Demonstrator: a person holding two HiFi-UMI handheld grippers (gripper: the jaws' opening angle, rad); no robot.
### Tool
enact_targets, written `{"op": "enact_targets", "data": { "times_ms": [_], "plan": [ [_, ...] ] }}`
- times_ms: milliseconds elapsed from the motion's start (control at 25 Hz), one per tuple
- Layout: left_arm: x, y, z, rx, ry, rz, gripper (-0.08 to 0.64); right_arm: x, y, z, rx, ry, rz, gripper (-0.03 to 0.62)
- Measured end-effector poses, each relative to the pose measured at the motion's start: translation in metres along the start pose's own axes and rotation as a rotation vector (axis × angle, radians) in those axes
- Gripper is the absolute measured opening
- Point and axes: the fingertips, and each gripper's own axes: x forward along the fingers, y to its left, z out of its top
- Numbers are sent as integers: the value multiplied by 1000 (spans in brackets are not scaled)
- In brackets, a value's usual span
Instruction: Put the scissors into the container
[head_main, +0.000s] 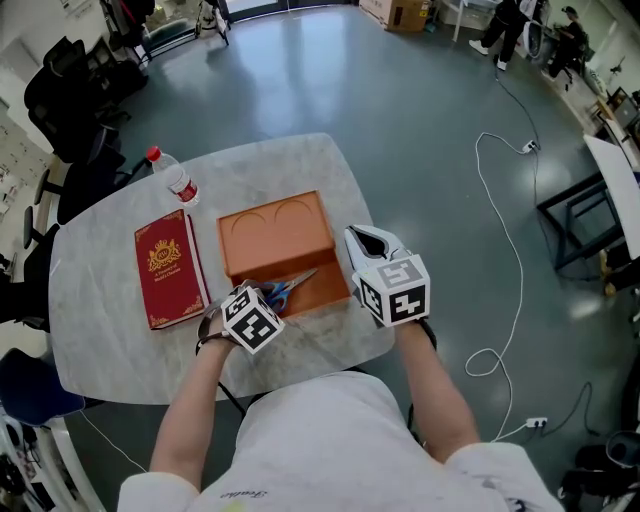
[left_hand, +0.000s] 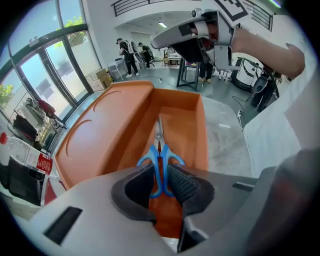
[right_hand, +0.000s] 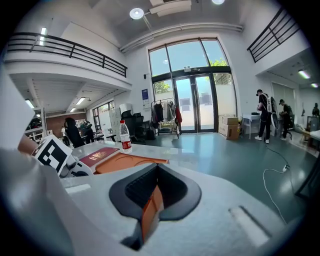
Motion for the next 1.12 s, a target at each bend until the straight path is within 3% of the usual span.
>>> {"op": "enact_targets", "data": {
  "times_ms": [520,1120],
  "plan": [
    [9,1,-5,21,86,-26,86,21,0,-7,14,10,37,5],
    [8,-1,-6,11,74,-29,87,22,3,-9,14,9,48,5]
  ]
}}
